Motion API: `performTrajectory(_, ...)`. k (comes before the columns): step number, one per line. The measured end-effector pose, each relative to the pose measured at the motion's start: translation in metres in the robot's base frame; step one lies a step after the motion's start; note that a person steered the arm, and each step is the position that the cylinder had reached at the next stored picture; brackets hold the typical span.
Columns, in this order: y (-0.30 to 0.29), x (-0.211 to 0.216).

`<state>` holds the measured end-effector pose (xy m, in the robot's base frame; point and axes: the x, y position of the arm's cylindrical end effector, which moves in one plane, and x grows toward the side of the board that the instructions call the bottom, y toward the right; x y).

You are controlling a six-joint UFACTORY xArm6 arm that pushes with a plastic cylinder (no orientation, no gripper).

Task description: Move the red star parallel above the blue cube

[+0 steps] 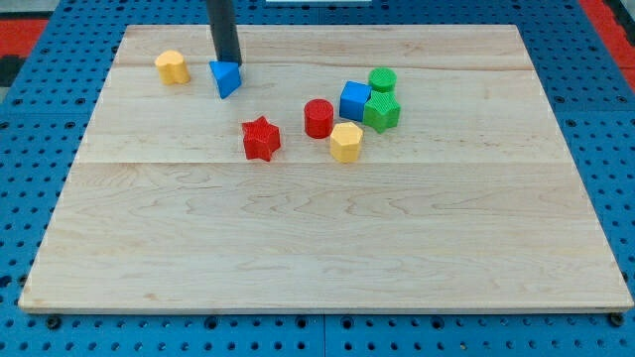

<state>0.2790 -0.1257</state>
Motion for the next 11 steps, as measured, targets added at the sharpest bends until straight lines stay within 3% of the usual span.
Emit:
performTrajectory(2,-0.010,0.126)
performTrajectory(3,0.045,0.171)
performTrajectory(4,0.083,0.159)
performTrajectory(5,0.072,0.107)
performTrajectory(6,0.080,0.146)
performTrajectory(7,0.045,0.152)
performTrajectory(9,0.031,0.079)
performTrajectory(11,0.031,0.034)
